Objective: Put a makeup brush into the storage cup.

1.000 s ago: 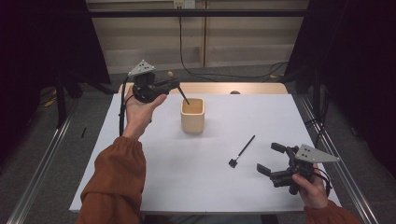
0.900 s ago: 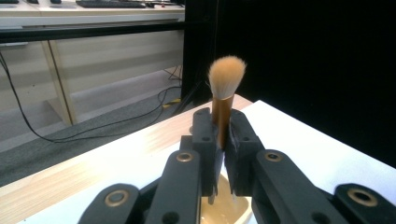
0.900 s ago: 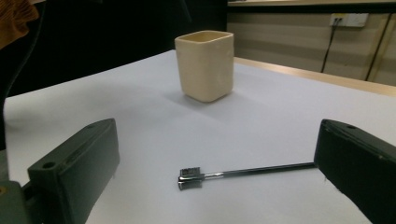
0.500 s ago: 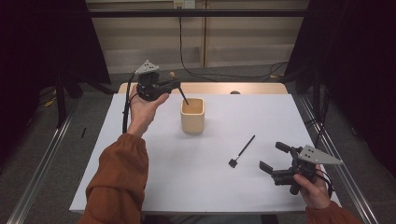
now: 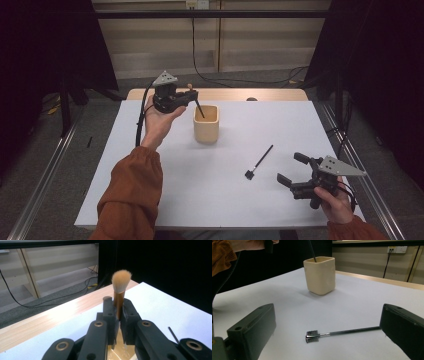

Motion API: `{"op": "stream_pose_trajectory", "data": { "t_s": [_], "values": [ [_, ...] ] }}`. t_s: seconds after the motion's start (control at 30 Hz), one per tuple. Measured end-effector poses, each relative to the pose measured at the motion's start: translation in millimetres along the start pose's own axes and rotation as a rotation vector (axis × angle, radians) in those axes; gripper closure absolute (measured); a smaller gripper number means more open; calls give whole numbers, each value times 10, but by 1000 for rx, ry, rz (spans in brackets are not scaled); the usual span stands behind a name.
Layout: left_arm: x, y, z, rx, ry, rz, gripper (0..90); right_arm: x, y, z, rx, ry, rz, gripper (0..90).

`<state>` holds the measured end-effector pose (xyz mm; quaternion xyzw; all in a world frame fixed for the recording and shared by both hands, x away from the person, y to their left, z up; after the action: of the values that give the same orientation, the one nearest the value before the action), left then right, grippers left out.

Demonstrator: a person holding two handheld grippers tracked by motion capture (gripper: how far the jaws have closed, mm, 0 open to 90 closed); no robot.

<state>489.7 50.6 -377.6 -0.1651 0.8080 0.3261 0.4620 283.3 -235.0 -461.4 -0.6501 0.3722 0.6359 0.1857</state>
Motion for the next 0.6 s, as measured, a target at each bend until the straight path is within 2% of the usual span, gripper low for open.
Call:
{"op": "stream_pose_trajectory", "data": {
  "t_s": [0.2,0.53,0.57,0.6],
  "values": [
    [107,-40,22,12,16,8,839,-13,7,1,1,4,-9,0],
    [255,-108,50,7,22,19,839,-6,-3,7,-5,0,-6,0],
    [274,-108,63,-4,16,28,839,-5,-4,7,-5,1,-6,1],
    [285,-114,61,6,23,23,839,-3,-5,5,-4,1,-5,0]
  ]
}}
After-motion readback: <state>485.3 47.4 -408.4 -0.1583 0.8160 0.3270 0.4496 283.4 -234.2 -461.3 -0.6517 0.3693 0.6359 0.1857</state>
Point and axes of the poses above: each handheld gripper's, and its own axes: y roughly backward along the jaws, x roughly out of its underside, z roughly to its left, the point moved 9 cm from there along -y, roughly forward along the jaws, and after that the axes turned 15 degrees about y, right-handed, at the moved point
